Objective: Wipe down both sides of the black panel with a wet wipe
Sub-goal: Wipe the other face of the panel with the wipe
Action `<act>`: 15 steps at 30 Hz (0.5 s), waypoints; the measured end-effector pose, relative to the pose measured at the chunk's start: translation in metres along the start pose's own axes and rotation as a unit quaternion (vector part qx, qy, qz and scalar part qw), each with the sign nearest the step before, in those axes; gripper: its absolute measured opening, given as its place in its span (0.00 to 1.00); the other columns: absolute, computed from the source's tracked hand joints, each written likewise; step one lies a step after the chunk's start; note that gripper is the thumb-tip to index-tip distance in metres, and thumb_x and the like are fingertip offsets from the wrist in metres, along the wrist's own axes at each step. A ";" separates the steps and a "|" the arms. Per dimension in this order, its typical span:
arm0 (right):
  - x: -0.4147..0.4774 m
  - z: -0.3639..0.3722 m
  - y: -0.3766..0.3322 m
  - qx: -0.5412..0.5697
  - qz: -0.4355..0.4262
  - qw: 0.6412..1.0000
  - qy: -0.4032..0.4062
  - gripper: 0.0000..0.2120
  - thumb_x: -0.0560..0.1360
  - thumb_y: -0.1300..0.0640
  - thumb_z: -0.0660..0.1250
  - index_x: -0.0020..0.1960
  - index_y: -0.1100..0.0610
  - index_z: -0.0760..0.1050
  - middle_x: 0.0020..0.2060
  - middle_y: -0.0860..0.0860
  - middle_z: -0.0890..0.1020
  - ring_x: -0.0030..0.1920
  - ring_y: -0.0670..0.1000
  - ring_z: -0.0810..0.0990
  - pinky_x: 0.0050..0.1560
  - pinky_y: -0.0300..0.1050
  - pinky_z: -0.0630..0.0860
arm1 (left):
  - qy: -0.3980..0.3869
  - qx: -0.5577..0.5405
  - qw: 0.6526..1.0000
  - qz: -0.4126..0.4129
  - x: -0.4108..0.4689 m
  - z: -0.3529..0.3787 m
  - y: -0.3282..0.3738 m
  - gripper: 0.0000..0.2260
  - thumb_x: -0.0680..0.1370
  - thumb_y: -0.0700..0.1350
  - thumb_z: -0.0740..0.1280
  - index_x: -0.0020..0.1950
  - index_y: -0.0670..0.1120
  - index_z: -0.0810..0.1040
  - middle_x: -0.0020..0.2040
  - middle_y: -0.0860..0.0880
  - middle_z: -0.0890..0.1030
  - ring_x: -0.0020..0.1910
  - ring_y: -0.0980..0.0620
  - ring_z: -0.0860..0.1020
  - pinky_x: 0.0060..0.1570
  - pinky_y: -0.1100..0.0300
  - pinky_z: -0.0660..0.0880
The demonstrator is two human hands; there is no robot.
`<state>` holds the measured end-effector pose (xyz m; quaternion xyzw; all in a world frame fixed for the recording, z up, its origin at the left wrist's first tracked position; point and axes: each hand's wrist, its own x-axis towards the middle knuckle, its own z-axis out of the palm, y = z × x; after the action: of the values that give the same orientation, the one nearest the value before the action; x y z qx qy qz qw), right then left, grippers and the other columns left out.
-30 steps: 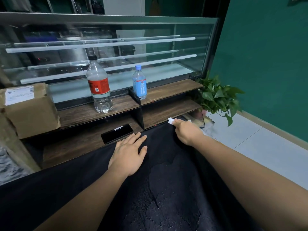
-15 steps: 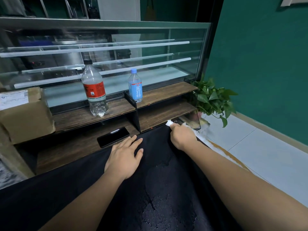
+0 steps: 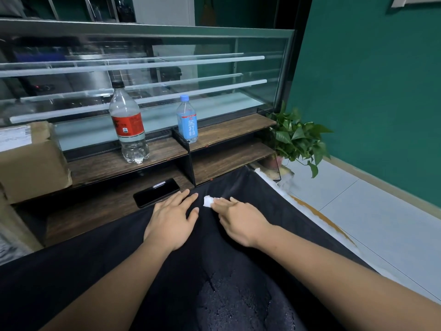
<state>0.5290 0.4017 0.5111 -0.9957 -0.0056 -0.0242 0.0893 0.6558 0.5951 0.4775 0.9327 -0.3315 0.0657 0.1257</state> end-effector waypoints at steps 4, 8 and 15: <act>-0.010 -0.002 0.010 -0.004 -0.032 0.999 0.001 0.25 0.86 0.56 0.52 0.83 0.51 0.61 0.83 0.47 0.61 0.82 0.45 0.58 0.83 0.42 0.46 | 0.002 0.001 1.000 0.000 0.000 0.001 -0.001 0.26 0.84 0.65 0.46 0.82 0.64 0.60 0.83 0.62 0.59 0.83 0.59 0.55 0.79 0.53 0.56; -0.010 -0.009 0.038 -0.037 0.004 0.999 0.002 0.26 0.86 0.56 0.51 0.84 0.52 0.58 0.83 0.48 0.60 0.82 0.45 0.58 0.83 0.43 0.44 | 0.006 0.002 1.000 0.001 -0.002 0.002 -0.002 0.26 0.84 0.65 0.47 0.82 0.64 0.61 0.83 0.62 0.60 0.82 0.59 0.55 0.79 0.53 0.56; -0.005 -0.021 0.088 -0.020 0.110 0.994 -0.007 0.25 0.86 0.58 0.49 0.82 0.54 0.63 0.83 0.50 0.62 0.82 0.50 0.58 0.83 0.45 0.46 | 0.005 0.002 1.000 0.001 -0.001 0.000 -0.001 0.26 0.84 0.65 0.47 0.82 0.64 0.61 0.83 0.62 0.60 0.83 0.59 0.55 0.80 0.52 0.56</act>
<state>0.5249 0.3117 0.5159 -0.9920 0.1038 -0.0069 0.0713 0.6552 0.5964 0.4771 0.9324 -0.3314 0.0711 0.1253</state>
